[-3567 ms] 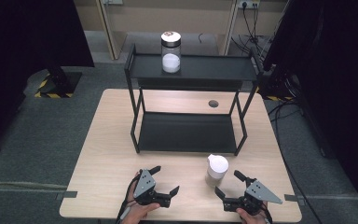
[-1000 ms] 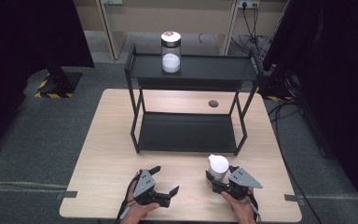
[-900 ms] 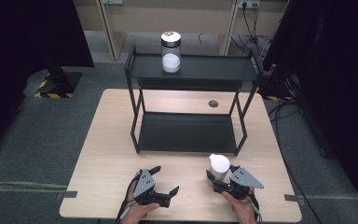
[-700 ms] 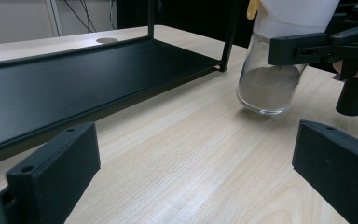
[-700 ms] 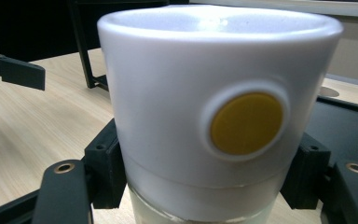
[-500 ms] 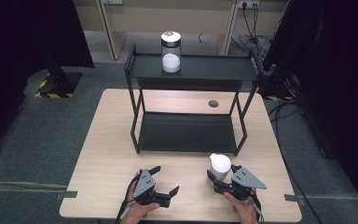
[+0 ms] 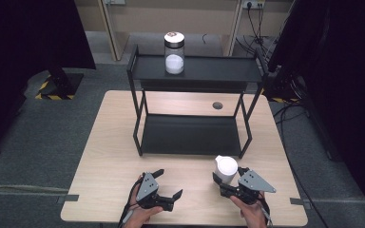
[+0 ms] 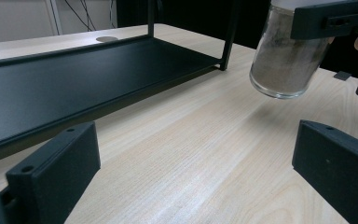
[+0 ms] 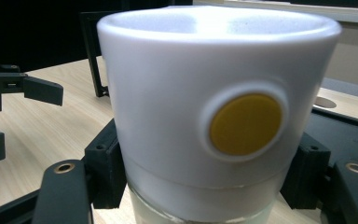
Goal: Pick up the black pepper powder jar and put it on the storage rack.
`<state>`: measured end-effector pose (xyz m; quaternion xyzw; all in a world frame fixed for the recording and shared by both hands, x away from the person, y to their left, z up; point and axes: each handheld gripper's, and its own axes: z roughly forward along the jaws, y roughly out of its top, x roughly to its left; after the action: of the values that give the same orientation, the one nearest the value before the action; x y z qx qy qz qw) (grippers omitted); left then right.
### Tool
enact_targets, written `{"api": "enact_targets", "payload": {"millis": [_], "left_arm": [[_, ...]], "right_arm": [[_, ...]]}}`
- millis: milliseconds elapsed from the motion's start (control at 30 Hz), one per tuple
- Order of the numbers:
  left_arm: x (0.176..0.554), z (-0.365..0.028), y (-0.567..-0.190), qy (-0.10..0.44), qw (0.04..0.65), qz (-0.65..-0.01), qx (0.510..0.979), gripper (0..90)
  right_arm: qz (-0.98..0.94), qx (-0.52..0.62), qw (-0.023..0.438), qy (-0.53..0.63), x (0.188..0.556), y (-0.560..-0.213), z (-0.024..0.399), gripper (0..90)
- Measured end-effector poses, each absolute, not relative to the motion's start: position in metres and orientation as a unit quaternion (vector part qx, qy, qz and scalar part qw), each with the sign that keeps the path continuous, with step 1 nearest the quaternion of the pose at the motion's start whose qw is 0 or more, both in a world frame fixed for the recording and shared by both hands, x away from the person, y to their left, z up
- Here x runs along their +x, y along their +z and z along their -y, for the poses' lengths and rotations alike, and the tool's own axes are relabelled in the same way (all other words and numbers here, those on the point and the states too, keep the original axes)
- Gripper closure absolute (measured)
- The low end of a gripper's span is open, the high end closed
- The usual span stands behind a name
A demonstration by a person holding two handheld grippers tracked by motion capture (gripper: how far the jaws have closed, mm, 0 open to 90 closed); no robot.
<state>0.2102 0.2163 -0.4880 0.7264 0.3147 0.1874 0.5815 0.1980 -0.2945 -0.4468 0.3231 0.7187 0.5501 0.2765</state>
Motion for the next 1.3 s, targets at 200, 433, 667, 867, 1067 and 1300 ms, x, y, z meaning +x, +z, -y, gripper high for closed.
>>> {"api": "enact_targets", "payload": {"millis": [200,433,667,867,1067,1300], "left_arm": [[0.211,-0.216,-0.488,0.187,0.581,-0.316,0.727,0.1],[0.211,-0.217,-0.488,0.187,0.58,-0.318,0.726,0.2],[0.211,-0.217,-0.488,0.188,0.581,-0.318,0.725,0.1],[0.211,-0.218,-0.488,0.187,0.582,-0.318,0.725,0.1],[0.211,-0.218,-0.489,0.187,0.581,-0.318,0.726,0.1],[0.211,-0.218,-0.489,0.187,0.581,-0.318,0.726,0.2]], "right_arm": [[-0.719,0.321,0.277,0.551,0.198,-0.44,0.296,30.6],[-0.719,0.315,0.283,0.551,0.2,-0.426,0.297,30.6],[-0.722,0.304,0.288,0.551,0.208,-0.404,0.291,30.6],[-0.722,0.302,0.28,0.555,0.219,-0.387,0.287,30.6],[-0.726,0.297,0.281,0.553,0.225,-0.373,0.283,30.6],[-0.727,0.292,0.275,0.557,0.233,-0.359,0.281,30.6]]}}
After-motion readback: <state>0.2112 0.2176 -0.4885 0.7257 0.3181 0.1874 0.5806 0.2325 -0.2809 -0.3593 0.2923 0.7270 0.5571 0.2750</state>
